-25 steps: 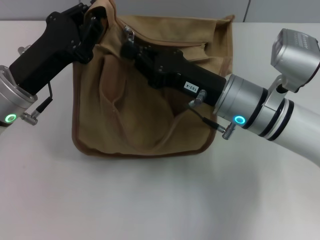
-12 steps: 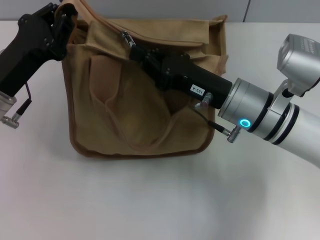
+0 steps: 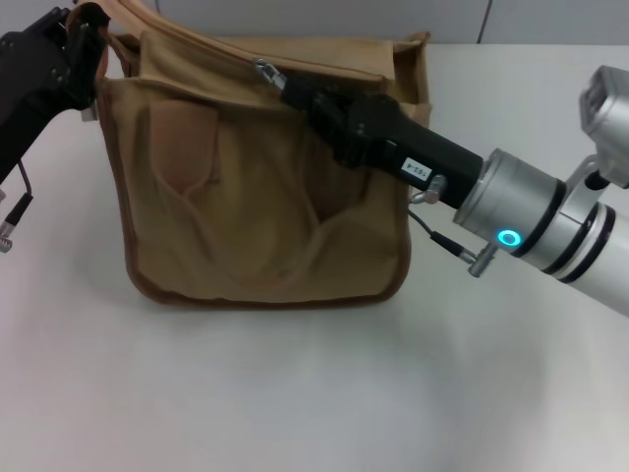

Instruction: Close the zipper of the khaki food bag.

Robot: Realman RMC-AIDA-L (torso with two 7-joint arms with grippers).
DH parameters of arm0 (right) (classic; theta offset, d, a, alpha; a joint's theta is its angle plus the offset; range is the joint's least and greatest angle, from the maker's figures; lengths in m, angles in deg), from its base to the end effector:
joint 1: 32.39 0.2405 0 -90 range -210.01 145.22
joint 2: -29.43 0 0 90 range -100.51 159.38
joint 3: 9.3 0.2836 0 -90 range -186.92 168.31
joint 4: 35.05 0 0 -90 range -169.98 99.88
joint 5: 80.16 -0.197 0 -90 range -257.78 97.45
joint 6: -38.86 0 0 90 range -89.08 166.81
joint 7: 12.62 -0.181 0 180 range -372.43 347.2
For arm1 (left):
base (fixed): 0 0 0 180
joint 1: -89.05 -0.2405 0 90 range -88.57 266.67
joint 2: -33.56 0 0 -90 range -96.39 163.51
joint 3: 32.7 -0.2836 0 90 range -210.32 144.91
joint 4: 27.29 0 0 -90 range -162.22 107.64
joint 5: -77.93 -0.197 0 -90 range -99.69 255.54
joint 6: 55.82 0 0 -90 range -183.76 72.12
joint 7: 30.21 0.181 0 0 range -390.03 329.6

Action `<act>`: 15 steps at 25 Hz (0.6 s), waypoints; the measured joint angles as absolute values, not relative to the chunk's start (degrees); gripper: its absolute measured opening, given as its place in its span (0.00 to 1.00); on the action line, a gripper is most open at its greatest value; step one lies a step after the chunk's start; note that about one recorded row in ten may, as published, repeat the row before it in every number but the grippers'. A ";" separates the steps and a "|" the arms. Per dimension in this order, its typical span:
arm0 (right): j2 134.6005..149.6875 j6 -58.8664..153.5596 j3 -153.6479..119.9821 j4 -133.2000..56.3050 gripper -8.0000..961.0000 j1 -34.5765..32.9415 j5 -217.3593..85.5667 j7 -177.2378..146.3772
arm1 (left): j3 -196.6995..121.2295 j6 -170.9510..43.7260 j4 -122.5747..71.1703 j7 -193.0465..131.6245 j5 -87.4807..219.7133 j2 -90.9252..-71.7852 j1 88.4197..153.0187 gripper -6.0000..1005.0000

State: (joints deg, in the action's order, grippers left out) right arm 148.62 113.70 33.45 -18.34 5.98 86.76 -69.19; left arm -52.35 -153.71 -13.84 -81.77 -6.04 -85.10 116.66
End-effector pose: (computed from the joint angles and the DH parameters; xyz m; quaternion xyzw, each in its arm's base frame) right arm 0.1493 0.3571 -0.1142 -0.8177 0.2731 0.4929 0.1180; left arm -0.2583 0.3467 0.0219 -0.7414 -0.1707 -0.5393 0.3610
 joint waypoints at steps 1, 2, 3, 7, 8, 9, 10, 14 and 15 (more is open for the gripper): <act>148.60 114.07 33.64 -18.90 0.01 5.89 86.75 -69.48 | -52.34 -153.52 -13.84 -81.66 -5.69 -85.08 116.59 0.04; 148.60 114.51 33.78 -19.42 0.01 5.72 86.74 -69.71 | -52.34 -153.36 -13.84 -81.60 -5.42 -85.08 116.50 0.04; 148.60 114.94 33.93 -19.91 0.01 5.57 86.73 -69.92 | -52.34 -153.18 -13.84 -81.59 -5.05 -85.09 116.36 0.04; 148.60 116.99 34.82 -22.17 0.01 4.69 86.69 -70.86 | -52.30 -152.58 -13.84 -81.57 -3.74 -85.06 115.85 0.05; 148.60 117.59 35.19 -22.68 0.01 4.43 86.68 -70.98 | -52.30 -152.49 -13.84 -81.56 -3.59 -85.04 115.77 0.05; 148.60 118.16 35.60 -23.25 0.01 4.13 86.66 -71.02 | -52.29 -152.42 -13.84 -81.55 -3.45 -85.01 115.70 0.05; 148.59 118.66 35.99 -23.88 0.01 3.83 86.65 -71.11 | -52.29 -152.34 -13.84 -81.54 -3.35 -85.01 115.64 0.05; 148.45 119.99 37.13 -26.78 0.01 3.05 86.59 -72.26 | -52.31 -151.70 -13.84 -81.54 -3.26 -85.00 115.52 0.05; 148.40 120.68 37.47 -27.48 0.01 2.86 86.58 -72.42 | -52.34 -151.56 -13.84 -81.54 -3.26 -85.00 115.50 0.05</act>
State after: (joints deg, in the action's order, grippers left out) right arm 148.40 120.68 37.47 -27.48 2.86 86.58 -72.42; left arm -52.34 -151.56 -13.84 -81.54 -3.26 -85.00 115.50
